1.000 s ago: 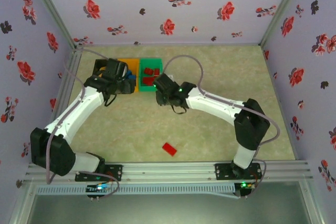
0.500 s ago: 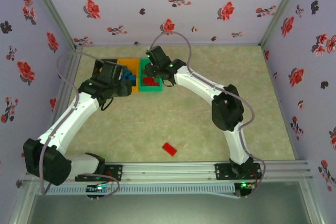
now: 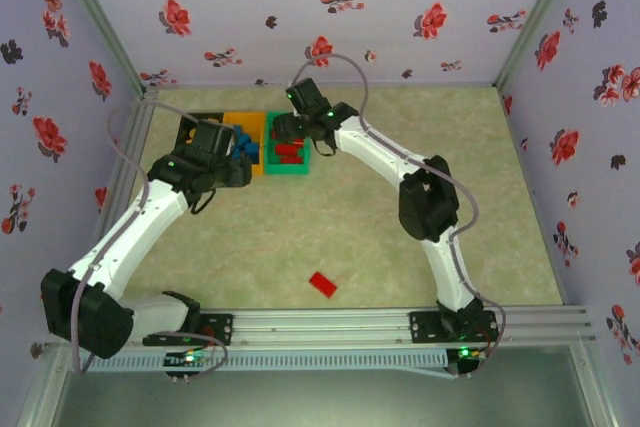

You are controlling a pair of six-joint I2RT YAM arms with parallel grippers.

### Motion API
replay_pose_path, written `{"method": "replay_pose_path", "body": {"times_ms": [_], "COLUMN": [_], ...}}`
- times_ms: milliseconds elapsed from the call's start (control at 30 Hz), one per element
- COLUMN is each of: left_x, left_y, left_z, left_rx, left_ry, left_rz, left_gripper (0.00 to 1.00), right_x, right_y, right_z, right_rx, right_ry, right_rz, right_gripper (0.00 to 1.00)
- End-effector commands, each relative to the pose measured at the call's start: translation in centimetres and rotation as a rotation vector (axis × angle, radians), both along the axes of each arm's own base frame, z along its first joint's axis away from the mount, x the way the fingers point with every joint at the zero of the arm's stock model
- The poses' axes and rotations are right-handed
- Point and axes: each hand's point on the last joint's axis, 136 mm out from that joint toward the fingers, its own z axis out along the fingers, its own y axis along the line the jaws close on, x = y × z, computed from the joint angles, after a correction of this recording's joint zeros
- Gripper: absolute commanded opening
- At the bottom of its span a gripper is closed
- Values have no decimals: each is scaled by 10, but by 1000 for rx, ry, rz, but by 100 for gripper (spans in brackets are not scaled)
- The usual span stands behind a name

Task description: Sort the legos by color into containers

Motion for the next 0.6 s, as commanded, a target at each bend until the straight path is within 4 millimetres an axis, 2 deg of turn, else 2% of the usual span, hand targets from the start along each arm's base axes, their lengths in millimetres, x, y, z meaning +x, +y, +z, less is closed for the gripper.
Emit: {"method": "replay_pose_path", "body": {"times_ms": [0, 133, 233, 400, 567], "left_x": [-18, -43, -66, -121, -178], "left_y": [-11, -34, -56, -92, -119], "left_z": [-4, -23, -40, -59, -78], "left_rx": [-42, -91, -117, -107, -67], "left_ry": [34, 110, 181, 300, 376], "left_rz": [-29, -73, -120, -275, -440], "left_gripper": [65, 66, 65, 65, 66], "right_x": [-10, -26, -36, -46, -55], "right_y": [-28, -60, -88, -142, -183], "right_z": [48, 52, 48, 42, 37], "right_rx": [41, 41, 24, 17, 21], "right_ry": [-65, -62, -47, -22, -12], "right_rz": [-45, -96, -144, -247, -323], "right_gripper": [80, 81, 81, 82, 82]}}
